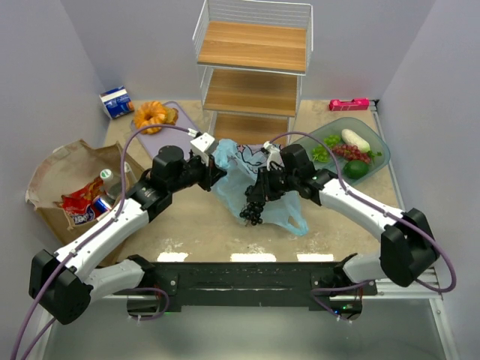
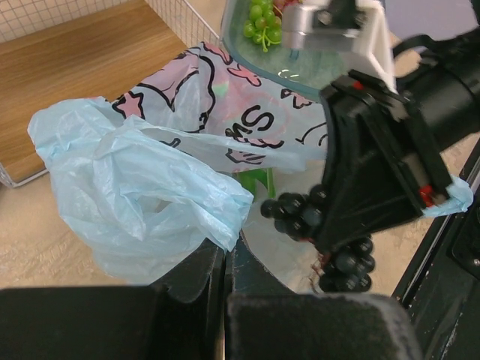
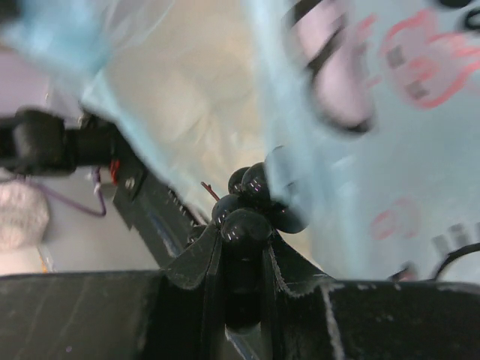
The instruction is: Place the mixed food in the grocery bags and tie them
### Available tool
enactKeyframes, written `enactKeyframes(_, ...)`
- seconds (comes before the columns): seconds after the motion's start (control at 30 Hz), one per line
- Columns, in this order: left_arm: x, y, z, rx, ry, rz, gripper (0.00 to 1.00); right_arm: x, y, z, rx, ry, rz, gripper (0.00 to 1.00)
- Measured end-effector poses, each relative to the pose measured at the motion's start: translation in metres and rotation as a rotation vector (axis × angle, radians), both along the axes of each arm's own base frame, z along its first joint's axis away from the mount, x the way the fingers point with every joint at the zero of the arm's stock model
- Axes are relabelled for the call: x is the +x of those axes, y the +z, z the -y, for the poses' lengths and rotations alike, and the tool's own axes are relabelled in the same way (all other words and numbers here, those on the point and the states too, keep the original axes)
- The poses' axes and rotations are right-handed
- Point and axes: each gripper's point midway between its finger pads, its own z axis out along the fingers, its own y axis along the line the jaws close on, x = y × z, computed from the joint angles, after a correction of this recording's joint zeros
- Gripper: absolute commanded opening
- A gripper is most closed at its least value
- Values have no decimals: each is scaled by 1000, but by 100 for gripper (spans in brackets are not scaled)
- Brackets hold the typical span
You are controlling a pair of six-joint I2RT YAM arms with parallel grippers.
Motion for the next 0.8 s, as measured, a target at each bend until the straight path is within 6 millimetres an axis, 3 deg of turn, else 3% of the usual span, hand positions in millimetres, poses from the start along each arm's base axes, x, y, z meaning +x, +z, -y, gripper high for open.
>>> enactKeyframes(0.17, -2, -2, 1, -1, -13, -5, 0, 39, -2, 8, -24, -145, -14, 0)
enactKeyframes(0.43, -8, 2, 8, -23, -63, -3, 0, 102, 26, 25, -23, -421, 159, 0)
enactKeyframes(0.6, -16, 5, 15, -45, -124, -4, 0, 107, 17, 2, -8, -476, 249, 0)
enactKeyframes(0.7, -23, 12, 20, -74, -175, 16, 0, 104, 2, -20, -21, -506, 311, 0)
enactKeyframes(0.8, -33, 21, 24, -108, -232, 45, 0, 104, -15, -27, -59, -560, 348, 0)
